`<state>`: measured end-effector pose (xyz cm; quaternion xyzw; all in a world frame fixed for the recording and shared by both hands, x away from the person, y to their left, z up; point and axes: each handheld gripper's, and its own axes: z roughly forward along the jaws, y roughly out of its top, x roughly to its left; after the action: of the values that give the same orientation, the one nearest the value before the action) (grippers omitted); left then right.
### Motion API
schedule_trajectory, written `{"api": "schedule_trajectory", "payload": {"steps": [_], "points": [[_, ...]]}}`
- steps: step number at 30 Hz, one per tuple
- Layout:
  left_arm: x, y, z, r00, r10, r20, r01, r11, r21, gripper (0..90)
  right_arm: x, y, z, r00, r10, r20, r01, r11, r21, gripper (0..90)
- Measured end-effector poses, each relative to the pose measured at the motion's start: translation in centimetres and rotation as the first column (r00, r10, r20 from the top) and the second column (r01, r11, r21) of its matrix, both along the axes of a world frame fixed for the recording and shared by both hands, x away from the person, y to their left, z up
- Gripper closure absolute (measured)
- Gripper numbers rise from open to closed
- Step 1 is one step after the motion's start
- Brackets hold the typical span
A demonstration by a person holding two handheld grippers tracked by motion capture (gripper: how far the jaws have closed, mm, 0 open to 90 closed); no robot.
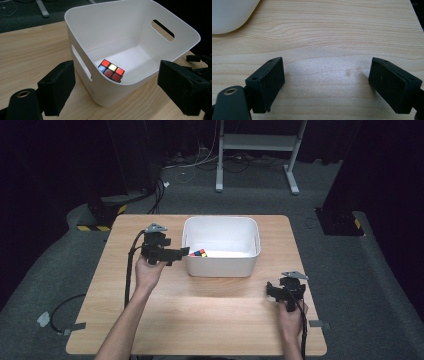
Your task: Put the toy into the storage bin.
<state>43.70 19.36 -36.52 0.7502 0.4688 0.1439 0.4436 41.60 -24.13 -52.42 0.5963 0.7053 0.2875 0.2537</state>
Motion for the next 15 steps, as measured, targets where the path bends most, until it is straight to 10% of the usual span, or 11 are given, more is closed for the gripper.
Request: {"api": "schedule_trajectory", "payload": {"steps": [15], "points": [[-0.65,0.98,0.17,0.9999,0.010,0.006,-0.010,0.9999,-0.007,15.0,0.01,0.00,0.00,1.0000,0.001,0.000,-0.001,1.0000,-0.001,13.0]]}}
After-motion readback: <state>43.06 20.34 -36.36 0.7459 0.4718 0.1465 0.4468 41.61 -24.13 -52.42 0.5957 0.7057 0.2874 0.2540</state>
